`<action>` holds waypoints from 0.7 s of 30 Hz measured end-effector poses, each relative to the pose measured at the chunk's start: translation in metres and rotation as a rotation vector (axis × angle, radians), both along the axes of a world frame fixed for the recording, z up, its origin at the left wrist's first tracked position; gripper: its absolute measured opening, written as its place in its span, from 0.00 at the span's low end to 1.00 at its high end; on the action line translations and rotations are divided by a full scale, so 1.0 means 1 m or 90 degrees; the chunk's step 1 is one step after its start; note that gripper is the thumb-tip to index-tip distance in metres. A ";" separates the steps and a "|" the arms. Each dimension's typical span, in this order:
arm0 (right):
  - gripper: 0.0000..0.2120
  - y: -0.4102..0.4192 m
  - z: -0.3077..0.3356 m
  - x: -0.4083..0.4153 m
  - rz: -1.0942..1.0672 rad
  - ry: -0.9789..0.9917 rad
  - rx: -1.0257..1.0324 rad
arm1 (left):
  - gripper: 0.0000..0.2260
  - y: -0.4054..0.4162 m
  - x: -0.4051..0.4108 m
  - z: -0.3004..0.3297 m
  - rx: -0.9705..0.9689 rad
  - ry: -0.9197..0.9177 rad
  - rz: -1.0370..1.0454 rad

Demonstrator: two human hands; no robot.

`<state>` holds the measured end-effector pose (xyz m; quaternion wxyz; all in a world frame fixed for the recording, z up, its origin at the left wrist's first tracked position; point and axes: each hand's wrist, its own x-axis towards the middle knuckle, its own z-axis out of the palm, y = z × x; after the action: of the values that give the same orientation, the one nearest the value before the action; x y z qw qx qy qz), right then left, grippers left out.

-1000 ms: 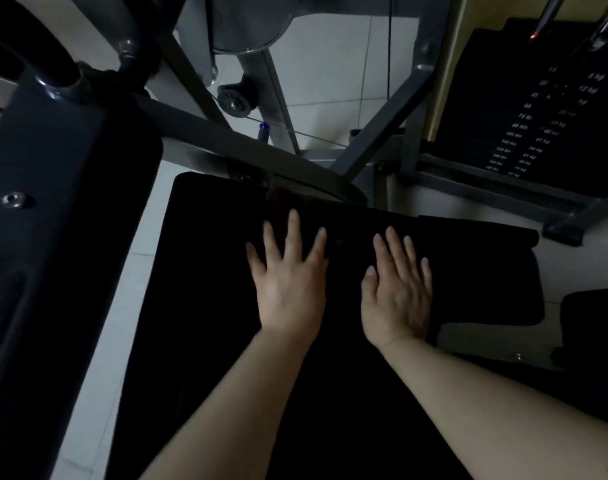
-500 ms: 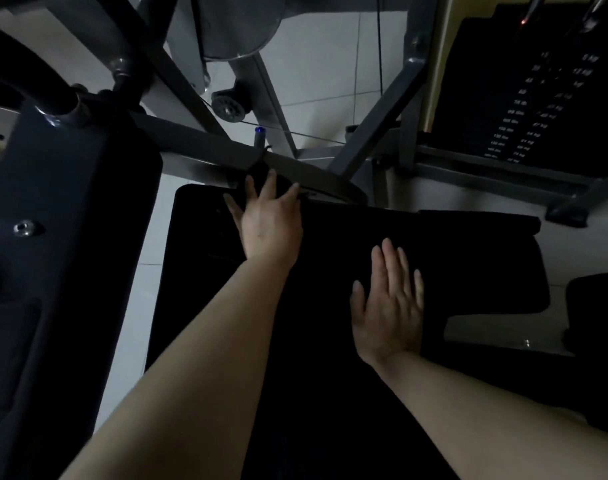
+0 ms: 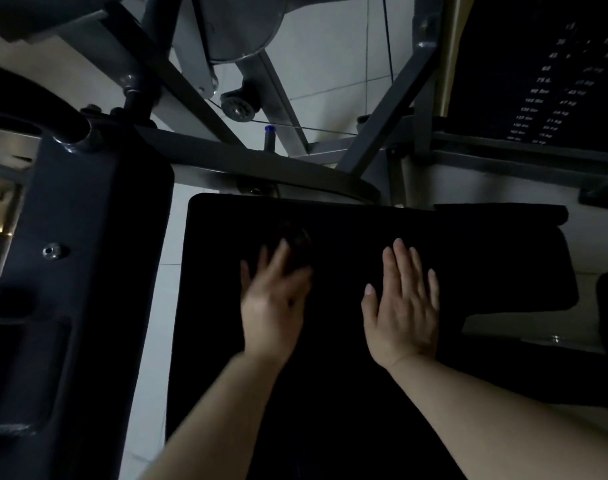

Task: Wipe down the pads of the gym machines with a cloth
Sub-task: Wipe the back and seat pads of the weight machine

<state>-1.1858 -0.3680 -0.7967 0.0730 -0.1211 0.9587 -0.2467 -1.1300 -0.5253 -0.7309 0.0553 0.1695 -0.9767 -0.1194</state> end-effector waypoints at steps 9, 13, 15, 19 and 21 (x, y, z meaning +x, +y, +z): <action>0.29 0.000 0.001 -0.001 -0.003 0.011 -0.018 | 0.22 -0.013 -0.072 -0.002 -0.158 -0.164 0.181; 0.30 0.002 0.000 0.000 0.005 0.000 -0.016 | 0.22 0.028 0.038 -0.001 -0.178 -0.192 0.208; 0.30 0.001 0.001 0.000 0.007 0.000 -0.004 | 0.23 0.037 0.061 -0.001 -0.167 -0.253 0.203; 0.30 0.002 0.001 0.000 0.026 -0.005 0.016 | 0.27 0.004 -0.002 0.001 -0.189 -0.256 0.195; 0.30 0.003 0.000 0.000 0.030 0.003 0.018 | 0.25 -0.031 -0.053 0.006 -0.182 -0.263 0.216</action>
<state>-1.1861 -0.3651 -0.7970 0.0784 -0.1431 0.9591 -0.2313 -1.1831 -0.5564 -0.7251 -0.1022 0.3413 -0.9320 0.0672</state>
